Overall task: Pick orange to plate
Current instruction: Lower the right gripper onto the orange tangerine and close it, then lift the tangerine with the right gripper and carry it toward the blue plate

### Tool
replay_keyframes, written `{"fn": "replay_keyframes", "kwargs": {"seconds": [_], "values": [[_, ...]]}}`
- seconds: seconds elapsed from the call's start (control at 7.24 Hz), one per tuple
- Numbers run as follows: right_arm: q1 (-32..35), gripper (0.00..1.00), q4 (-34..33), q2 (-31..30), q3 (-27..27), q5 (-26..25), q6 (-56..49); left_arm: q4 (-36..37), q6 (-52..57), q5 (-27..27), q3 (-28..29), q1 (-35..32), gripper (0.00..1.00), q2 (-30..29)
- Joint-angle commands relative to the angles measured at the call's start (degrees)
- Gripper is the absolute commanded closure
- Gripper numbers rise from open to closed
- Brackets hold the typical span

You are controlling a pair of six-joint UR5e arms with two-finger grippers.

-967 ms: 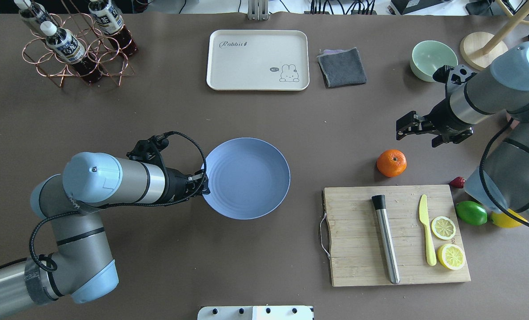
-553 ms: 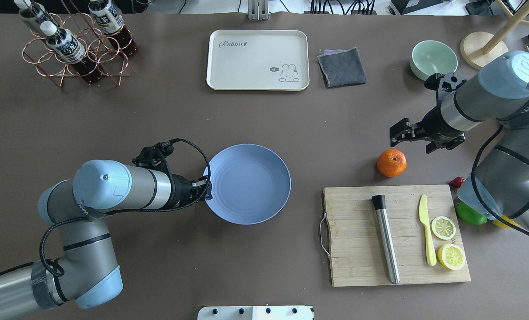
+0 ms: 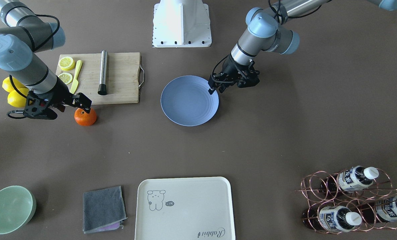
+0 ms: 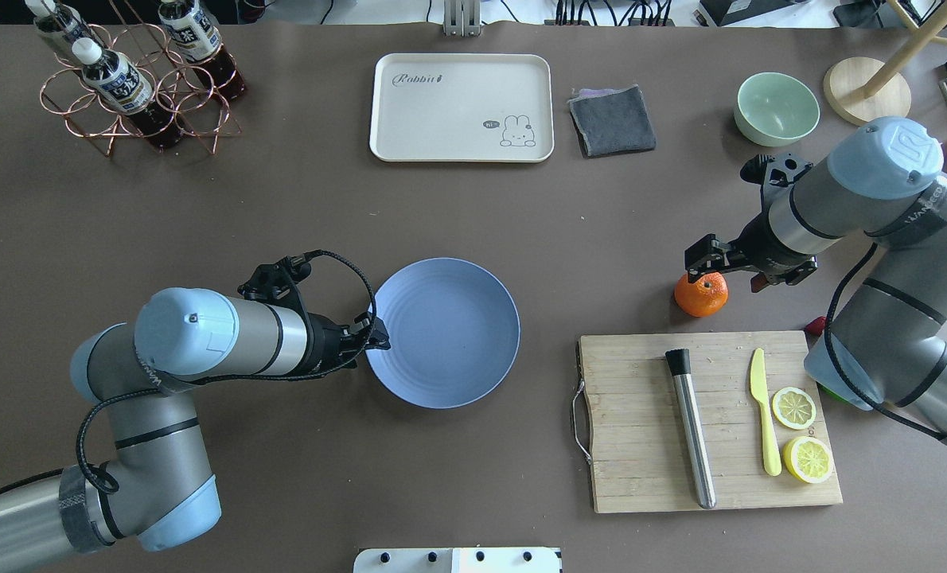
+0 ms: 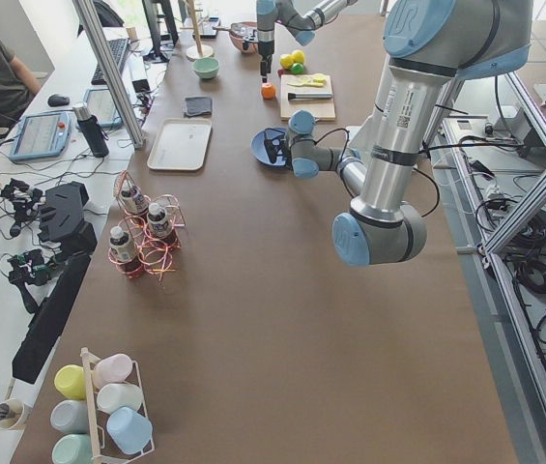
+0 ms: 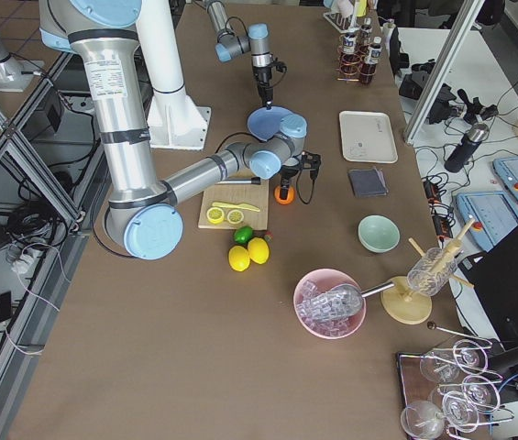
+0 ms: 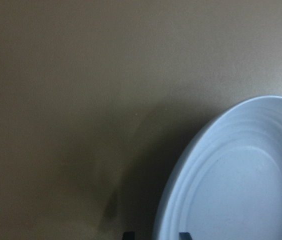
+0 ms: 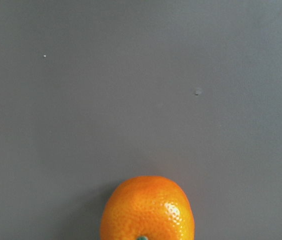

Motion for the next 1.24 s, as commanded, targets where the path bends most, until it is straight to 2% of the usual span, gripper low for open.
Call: {"fn": "replay_keyframes", "kwargs": {"seconds": [0.0,0.28,0.55,0.69,0.83,0.97,1.11], "values": [[-2.3,0.00,0.0,0.1,-1.0,-2.4,-0.4,-0.1,0.1,0.0,0.4,0.0,0.03,0.1],[-3.5,0.00,1.1,0.1,-1.4,-3.2,-0.4,-0.1,0.0,0.1,0.4,0.0,0.03,0.2],[-3.8,0.03,1.6,2.9,-5.0,-3.3,-0.4,-0.1,0.0,0.1,0.4,0.0,0.03,0.5],[-3.9,0.23,1.7,3.6,-6.2,-3.3,-0.4,-0.1,0.0,0.1,0.4,0.0,0.03,0.5],[-3.8,0.66,1.6,4.1,-6.0,-3.2,-0.5,0.0,-0.2,0.1,0.4,0.0,0.03,0.6],[-3.6,1.00,1.5,4.1,-5.9,-3.2,-1.0,0.0,-0.3,0.1,0.4,0.0,0.03,0.7],[-2.6,1.00,1.0,4.6,-3.9,-2.4,-1.0,0.0,-0.2,0.1,0.5,0.0,0.03,0.6]]}}
